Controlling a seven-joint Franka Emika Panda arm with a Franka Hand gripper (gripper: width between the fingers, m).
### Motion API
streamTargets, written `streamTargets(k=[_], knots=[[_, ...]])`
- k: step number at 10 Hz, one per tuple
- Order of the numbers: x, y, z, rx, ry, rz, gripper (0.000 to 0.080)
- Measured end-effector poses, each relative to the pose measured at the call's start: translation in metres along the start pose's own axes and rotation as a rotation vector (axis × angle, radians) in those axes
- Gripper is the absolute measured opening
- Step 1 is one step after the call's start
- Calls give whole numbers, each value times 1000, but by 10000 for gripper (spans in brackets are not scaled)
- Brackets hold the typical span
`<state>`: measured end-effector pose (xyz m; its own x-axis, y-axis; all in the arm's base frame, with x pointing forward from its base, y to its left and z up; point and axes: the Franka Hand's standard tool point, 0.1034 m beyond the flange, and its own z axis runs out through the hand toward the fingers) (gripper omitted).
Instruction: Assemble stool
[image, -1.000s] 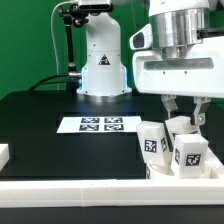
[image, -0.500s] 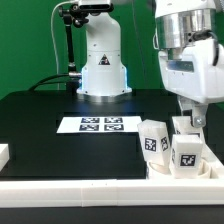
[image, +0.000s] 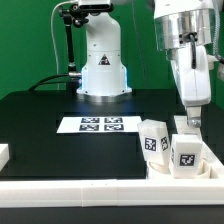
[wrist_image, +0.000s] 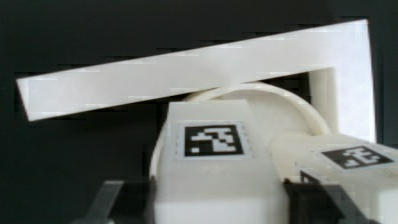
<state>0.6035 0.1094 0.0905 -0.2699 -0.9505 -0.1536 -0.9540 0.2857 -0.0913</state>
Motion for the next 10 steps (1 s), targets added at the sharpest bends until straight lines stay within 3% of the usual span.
streamTargets(k=[4, 6, 10], knots=[[-1, 0, 1, 5, -12, 252, 338], [-5, 0, 1, 43, -43, 318, 338], [-10, 0, 2, 74, -102, 463, 338]])
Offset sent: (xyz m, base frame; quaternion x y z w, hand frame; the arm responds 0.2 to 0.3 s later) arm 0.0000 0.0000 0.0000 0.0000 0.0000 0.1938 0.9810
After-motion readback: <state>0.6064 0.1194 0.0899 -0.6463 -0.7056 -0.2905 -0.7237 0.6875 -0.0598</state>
